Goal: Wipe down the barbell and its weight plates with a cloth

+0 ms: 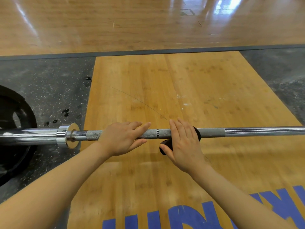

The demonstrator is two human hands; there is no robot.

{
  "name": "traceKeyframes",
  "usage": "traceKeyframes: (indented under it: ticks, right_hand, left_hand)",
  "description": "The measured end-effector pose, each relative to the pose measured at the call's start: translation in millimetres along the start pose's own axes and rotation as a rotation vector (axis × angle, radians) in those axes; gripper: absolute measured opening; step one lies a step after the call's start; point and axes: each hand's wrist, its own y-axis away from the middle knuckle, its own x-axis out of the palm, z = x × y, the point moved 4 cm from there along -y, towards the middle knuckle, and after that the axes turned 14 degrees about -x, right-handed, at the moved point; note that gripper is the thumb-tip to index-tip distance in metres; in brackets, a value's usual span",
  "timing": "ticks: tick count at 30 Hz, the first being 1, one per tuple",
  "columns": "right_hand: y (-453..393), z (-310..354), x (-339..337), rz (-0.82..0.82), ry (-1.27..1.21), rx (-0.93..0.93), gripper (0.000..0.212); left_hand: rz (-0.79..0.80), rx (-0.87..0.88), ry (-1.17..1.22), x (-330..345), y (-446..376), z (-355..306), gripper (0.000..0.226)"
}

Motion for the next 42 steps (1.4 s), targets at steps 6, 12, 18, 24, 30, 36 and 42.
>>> traceKeyframes:
  ticks: [6, 12, 18, 24, 30, 36, 42]
  right_hand:
    - [-16.0, -8.8, 7.1, -0.027, 0.063, 0.0, 0.081]
    - [-30.3, -16.8, 15.9, -0.048, 0.114, -0.008, 0.082]
    - [-43.4, -13.5, 26.2, -0.048, 0.15, -0.045, 0.085]
    - [-63.2, -14.1, 37.8, -0.069, 0.16, -0.078, 0.085]
    - [-49.5, -72.7, 39.5, -0.092, 0.131, 0.078, 0.08]
    - [-49.9, -96.1, 33.6, -0.118, 0.03, 0.195, 0.083]
    - [-77.2, -70.3, 35.9, -0.038, 0.04, 0.024, 0.086]
  left_hand:
    - [0.007, -0.01, -0.008, 3.6, -18.4, 10.2, 0.076]
    - [0.005, -0.011, 0.006, 3.2, -38.5, 20.0, 0.078]
    - [0.003, 0.004, 0.053, 1.4, -59.9, 31.3, 0.079]
    - [0.008, 0.03, 0.077, 2.1, -81.6, 43.1, 0.079]
    - [0.029, 0.041, 0.092, 2.5, -99.6, 52.9, 0.074]
    - [0.031, 0.043, 0.089, 2.1, -114.9, 58.5, 0.076]
    - [0.081, 0.032, 0.094, 0.6, -124.5, 63.8, 0.076]
